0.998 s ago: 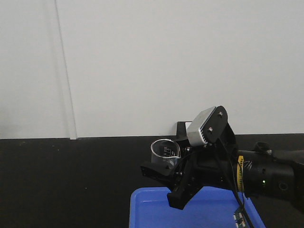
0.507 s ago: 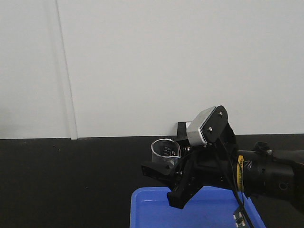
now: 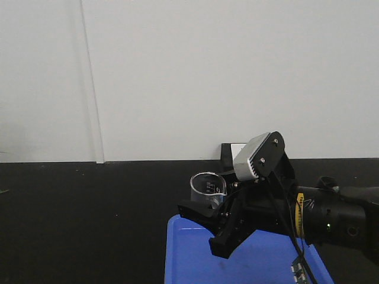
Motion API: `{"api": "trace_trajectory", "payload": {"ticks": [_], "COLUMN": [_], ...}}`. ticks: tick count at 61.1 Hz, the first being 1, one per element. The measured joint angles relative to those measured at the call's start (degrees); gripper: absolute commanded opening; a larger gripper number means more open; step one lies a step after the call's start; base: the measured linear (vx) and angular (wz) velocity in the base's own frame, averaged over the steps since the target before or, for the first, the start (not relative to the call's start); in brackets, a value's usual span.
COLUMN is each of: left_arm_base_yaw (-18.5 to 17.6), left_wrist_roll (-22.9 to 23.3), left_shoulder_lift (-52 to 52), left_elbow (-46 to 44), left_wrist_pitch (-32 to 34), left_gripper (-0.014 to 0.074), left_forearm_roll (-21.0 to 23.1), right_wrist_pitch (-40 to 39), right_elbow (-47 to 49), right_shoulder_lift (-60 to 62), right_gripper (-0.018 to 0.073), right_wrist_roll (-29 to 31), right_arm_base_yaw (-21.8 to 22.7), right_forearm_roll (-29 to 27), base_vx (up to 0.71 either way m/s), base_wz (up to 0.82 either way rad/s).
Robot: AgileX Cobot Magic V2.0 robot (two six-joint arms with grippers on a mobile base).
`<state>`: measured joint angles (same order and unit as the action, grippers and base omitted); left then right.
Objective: Move beaker to silver tray on left bench
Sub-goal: 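Drive the base to the bench with the silver tray, beaker held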
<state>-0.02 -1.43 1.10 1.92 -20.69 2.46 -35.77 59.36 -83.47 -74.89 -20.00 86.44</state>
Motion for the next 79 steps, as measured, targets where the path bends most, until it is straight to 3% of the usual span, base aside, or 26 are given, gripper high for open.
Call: {"api": "trace_trajectory", "payload": {"ticks": [79], "left_arm_base_yaw": [0.0], "left_wrist_roll": [0.0], "left_shoulder_lift": [0.0], "left_elbow": [0.0], "left_wrist_pitch": [0.0], "left_gripper": [0.0001], "left_forearm_roll": [0.0], "right_wrist_pitch": [0.0], "right_elbow": [0.0], "right_shoulder_lift": [0.0], "right_gripper": [-0.0011], "right_wrist_roll": [0.0], "right_arm_base_yaw": [0.0], "right_forearm_roll": [0.0], "base_vx": [-0.32], "base_wz": [0.07]}}
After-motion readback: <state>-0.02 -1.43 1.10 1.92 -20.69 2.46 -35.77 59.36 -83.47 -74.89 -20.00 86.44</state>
